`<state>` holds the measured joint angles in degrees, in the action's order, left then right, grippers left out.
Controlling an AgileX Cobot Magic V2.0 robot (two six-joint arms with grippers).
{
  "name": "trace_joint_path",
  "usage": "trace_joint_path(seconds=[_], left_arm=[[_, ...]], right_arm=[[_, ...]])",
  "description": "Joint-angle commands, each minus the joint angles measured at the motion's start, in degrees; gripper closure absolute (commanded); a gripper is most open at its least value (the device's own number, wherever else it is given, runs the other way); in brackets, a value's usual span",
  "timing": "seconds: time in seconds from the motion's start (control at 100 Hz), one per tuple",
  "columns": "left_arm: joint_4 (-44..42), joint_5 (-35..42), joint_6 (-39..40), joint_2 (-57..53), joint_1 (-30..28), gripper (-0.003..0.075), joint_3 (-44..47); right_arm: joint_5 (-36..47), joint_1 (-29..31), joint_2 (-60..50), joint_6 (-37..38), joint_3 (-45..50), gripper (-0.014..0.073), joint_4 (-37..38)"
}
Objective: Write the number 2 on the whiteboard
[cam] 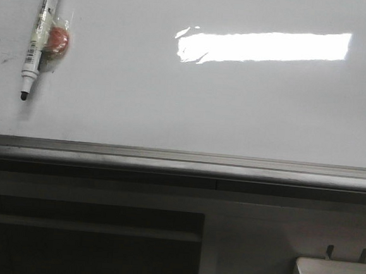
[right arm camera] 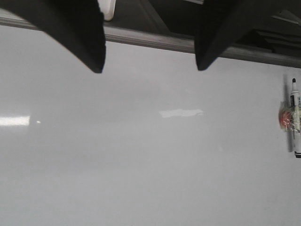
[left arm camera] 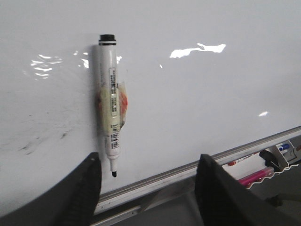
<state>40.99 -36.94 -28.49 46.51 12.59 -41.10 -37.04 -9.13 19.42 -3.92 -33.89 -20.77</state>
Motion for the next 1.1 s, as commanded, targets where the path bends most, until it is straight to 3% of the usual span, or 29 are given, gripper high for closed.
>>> trace_joint_path(seconds=[0.0,0.25,0.41,0.55,0.67,0.85,0.9,0.95,1.089], left_arm=[[3.28,5.93,-1.56,3.78,2.38,0.0336,-2.03],[2.81,15.90,-1.56,14.39,7.73,0.0336,-2.03],[2.49,18.77,-1.56,19.88,8.12,0.0349,-2.03],[2.49,20.04,-1.56,22.86,8.12,0.0510,-2.03],[2.39,20.89,-1.56,23.31,8.12,0.0737,-2.03],[2.16,21.65,-1.56,22.86,8.12,0.0741,-2.03],[1.99,20.04,-1.79,21.97,8.70,0.0741,-2.44],[1.83,17.50,-4.24,20.48,9.83,0.0741,-3.26],[1.32,8.53,-22.88,15.04,17.26,0.0741,-6.60]], right_arm=[[3.53,0.22,1.00,-0.73,-2.02,0.0215,-0.84],[2.70,0.22,1.00,-0.73,-1.91,0.0215,-0.84],[2.70,0.22,1.00,-0.73,-1.91,0.0215,-0.84],[3.51,0.22,1.00,-0.73,-1.91,0.0215,-0.84],[5.67,0.22,1.00,-0.73,-1.91,0.0215,-0.96],[8.62,0.22,1.00,-1.18,-2.01,0.0215,-2.21],[8.37,-0.02,1.00,-4.12,-2.14,0.0215,-4.49],[7.35,-0.16,1.12,-11.80,-2.74,0.0215,-8.66],[3.01,-0.51,3.76,-36.57,-5.18,0.0215,-22.66]])
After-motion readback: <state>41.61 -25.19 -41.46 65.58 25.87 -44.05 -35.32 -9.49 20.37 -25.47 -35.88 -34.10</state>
